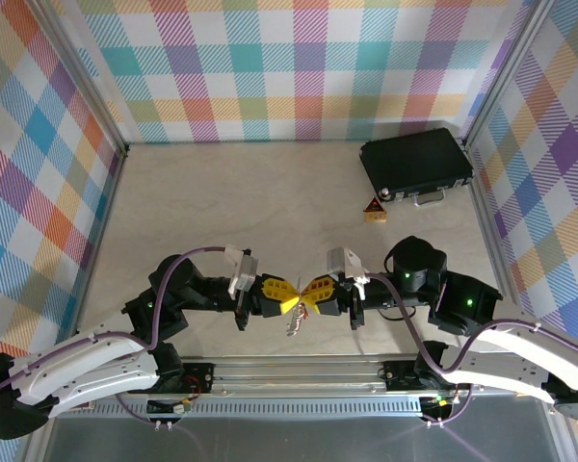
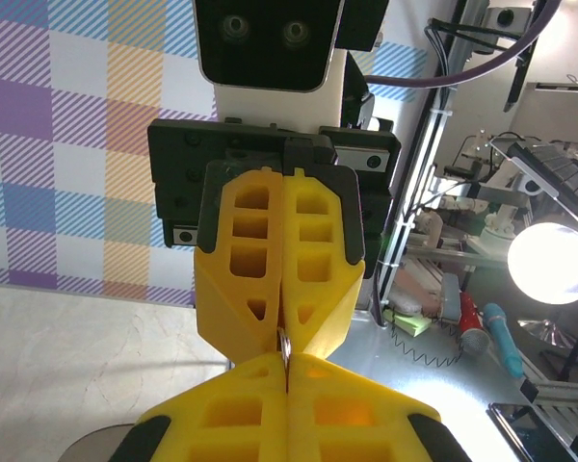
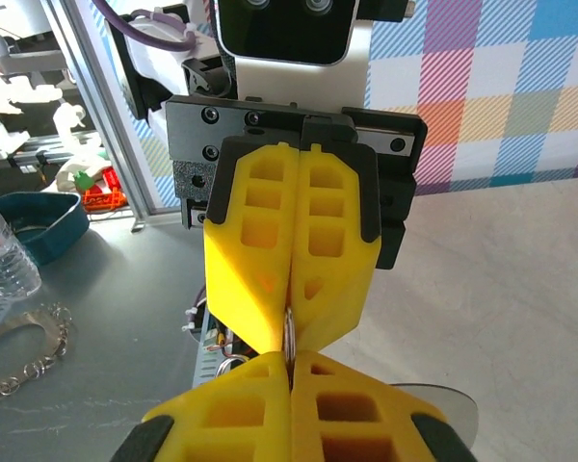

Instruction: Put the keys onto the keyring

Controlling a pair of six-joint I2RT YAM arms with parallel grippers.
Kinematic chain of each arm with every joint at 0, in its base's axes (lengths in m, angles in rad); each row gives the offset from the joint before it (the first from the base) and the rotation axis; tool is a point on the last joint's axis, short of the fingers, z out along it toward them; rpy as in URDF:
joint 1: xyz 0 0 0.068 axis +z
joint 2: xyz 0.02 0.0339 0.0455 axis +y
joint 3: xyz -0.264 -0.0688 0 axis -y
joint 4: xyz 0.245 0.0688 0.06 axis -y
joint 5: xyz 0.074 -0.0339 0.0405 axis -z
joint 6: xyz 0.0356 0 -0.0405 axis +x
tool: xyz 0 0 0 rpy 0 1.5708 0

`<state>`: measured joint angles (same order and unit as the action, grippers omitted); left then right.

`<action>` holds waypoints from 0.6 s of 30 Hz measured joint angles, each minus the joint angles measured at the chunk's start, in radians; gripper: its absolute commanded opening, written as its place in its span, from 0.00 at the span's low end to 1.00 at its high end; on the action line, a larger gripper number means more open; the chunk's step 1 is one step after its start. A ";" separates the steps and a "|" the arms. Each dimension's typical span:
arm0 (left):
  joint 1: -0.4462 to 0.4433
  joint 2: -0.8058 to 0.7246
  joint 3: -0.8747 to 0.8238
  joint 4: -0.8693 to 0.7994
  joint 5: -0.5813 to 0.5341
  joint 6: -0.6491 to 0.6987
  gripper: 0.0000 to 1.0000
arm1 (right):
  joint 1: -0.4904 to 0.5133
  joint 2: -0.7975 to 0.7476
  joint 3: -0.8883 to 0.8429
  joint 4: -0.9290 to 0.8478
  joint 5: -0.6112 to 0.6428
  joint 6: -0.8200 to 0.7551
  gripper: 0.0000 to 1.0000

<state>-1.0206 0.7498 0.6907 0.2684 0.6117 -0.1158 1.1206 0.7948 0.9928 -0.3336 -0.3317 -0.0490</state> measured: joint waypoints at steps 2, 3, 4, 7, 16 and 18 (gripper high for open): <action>0.000 -0.002 0.000 -0.008 -0.010 0.001 0.00 | 0.000 0.001 0.001 -0.005 0.006 -0.004 0.00; 0.000 -0.003 0.000 -0.016 -0.016 0.005 0.04 | 0.000 0.002 0.004 -0.012 0.011 -0.008 0.00; 0.000 -0.004 0.000 -0.027 -0.023 0.010 0.10 | 0.000 0.006 0.010 -0.026 0.018 -0.011 0.00; 0.000 -0.007 0.020 -0.107 -0.058 0.044 0.29 | 0.000 0.034 0.048 -0.099 0.043 -0.033 0.00; 0.000 0.000 0.174 -0.439 -0.170 0.155 0.30 | 0.006 0.132 0.216 -0.353 0.128 -0.126 0.00; 0.000 0.013 0.199 -0.498 -0.172 0.175 0.30 | 0.007 0.156 0.240 -0.395 0.130 -0.142 0.00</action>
<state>-1.0206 0.7624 0.8894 -0.2298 0.4393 0.0597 1.1275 0.9512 1.2327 -0.7288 -0.2012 -0.1909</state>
